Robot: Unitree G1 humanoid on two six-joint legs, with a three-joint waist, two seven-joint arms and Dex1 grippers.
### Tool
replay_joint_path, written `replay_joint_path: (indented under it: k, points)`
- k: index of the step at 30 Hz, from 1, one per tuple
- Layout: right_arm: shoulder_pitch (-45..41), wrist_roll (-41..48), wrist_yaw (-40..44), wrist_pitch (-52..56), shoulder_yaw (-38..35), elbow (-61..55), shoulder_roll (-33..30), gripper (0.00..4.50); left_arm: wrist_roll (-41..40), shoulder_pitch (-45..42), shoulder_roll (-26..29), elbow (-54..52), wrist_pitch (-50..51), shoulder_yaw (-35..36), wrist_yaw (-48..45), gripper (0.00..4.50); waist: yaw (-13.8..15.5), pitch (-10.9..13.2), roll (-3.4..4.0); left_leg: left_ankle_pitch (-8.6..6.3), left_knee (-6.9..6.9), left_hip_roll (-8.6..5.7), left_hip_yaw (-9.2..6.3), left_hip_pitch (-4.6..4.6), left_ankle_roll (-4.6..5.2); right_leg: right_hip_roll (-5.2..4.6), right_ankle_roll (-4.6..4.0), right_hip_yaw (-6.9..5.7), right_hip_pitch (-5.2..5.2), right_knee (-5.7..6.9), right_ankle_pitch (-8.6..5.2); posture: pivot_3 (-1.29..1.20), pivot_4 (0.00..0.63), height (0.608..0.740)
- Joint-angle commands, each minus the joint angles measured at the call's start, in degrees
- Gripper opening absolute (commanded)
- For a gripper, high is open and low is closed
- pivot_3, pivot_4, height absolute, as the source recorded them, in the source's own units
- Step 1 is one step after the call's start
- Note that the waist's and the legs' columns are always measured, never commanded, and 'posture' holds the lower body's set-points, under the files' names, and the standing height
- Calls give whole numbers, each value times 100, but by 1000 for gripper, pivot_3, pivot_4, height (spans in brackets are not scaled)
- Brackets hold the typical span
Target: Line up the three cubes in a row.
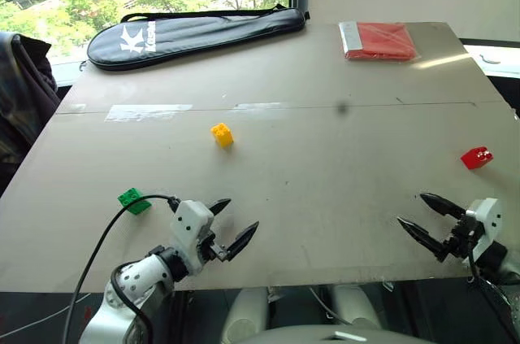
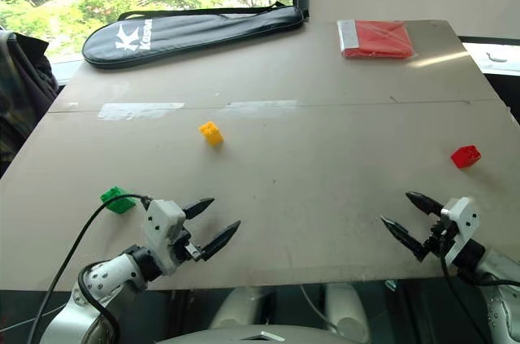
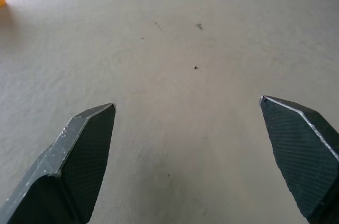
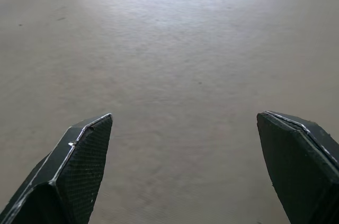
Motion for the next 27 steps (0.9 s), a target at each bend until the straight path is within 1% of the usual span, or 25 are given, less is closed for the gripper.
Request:
replay_joint_path:
  k: [1,3,5,8,9,11,13,20,27]
  points:
    - [-207,83,-408,181,-571,265,-194,4500,-319,-483,408,-427,162,-55,-494,4459,-12,0,1,0,0,0,2,1,0,0,0,2,0,1,0,0,150,740]
    - [-504,94,-736,400,-837,619,-328,4500,-564,-991,690,-516,382,-94,-794,4459,-22,0,2,0,0,0,3,1,0,3,-1,3,0,1,1,0,150,740]
    - [-773,54,-844,506,-958,983,-459,4500,-838,-1437,895,-599,657,-130,-969,4459,-32,1,5,1,2,-1,9,3,0,4,-2,8,0,3,2,0,150,740]
    - [-1151,-136,-815,457,-962,1562,-704,4500,-1254,-1974,1156,-764,1107,-204,-1160,4459,-39,1,6,1,-1,-3,10,5,0,7,2,10,0,4,5,0,150,740]
    - [-1345,-202,-828,441,-956,1852,-804,4500,-1468,-2155,1235,-830,1295,-210,-1220,4459,-40,2,7,1,-1,-2,11,5,0,9,17,10,0,4,13,0,150,740]
    - [-1779,-308,-828,391,-952,2473,-987,4500,-1878,-2521,1372,-932,1648,-200,-1320,4459,-44,5,12,1,-1,-1,10,1,0,12,19,10,-4,3,14,0,150,740]
    - [-2162,-370,-766,305,-935,2978,-1101,4500,-2115,-2819,1481,-980,1872,-191,-1368,4459,-47,6,13,1,-1,-1,14,0,0,12,20,13,-5,3,15,0,150,740]
    - [-2929,-531,-572,112,-724,3662,-1115,4500,-2255,-3239,1484,-1070,2147,-185,-1114,4459,-52,6,13,1,0,0,13,0,0,20,20,18,-5,4,16,0,150,740]
    - [-3356,-517,-455,-112,-693,4041,-977,4500,-2477,-3162,1437,-1174,2205,-86,-1025,4459,-47,6,13,1,1,1,13,-1,0,19,21,22,-5,4,16,0,150,740]
